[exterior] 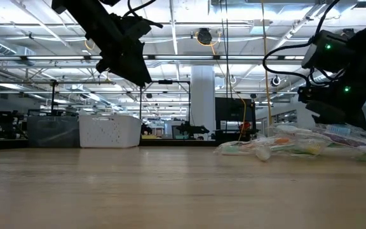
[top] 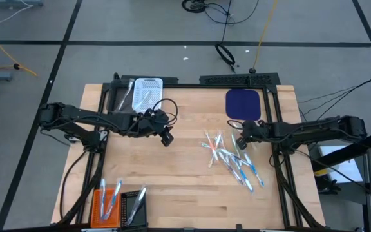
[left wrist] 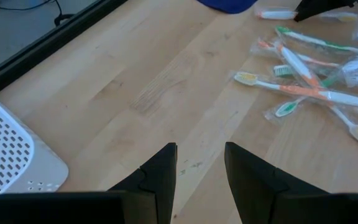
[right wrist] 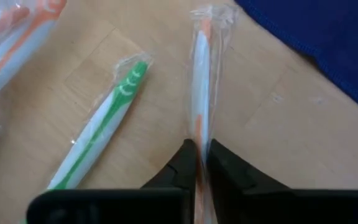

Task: Pick & Place Toothbrushes
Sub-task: Put the orange toothbrush into the black bin

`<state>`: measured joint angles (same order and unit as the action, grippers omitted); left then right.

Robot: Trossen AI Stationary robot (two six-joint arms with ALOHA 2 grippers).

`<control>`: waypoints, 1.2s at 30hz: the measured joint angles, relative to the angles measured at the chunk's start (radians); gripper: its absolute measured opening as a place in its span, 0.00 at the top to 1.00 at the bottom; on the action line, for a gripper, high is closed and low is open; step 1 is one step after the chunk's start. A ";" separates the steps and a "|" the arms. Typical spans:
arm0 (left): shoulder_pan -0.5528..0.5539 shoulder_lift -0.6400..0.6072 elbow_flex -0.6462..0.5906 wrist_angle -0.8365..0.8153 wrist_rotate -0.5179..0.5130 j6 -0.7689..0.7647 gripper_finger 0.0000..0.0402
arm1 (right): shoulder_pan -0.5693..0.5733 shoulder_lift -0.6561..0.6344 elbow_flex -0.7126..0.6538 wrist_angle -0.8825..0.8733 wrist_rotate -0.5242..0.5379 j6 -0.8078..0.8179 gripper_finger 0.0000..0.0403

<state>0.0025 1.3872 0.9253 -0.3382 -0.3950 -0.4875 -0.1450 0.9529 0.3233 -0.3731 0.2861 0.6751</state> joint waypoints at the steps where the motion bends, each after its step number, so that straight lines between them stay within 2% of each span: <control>1: 0.000 0.000 0.000 0.000 0.000 -0.004 0.66 | 0.000 -0.012 0.005 0.003 0.009 -0.005 0.96; 9: -0.007 0.000 0.000 0.038 0.001 -0.015 0.66 | 0.048 -0.104 0.012 0.224 0.093 -0.116 0.98; 15: -0.042 0.000 -0.001 0.174 0.004 0.025 0.66 | 0.156 -0.122 0.012 0.517 0.102 -0.242 0.98; 24: -0.107 0.000 -0.001 0.437 0.079 0.117 0.66 | 0.368 -0.081 0.013 0.987 0.103 -0.490 0.98; 31: -0.155 0.001 -0.001 0.558 0.081 0.172 0.66 | 0.452 -0.030 0.013 1.189 0.105 -0.593 0.98; 36: -0.178 0.052 -0.001 0.683 0.083 0.220 0.66 | 0.478 0.034 0.013 1.332 0.104 -0.634 0.98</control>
<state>-0.1760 1.4388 0.9241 0.3445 -0.3117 -0.2674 0.3330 0.9871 0.3363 0.9585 0.3904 0.0407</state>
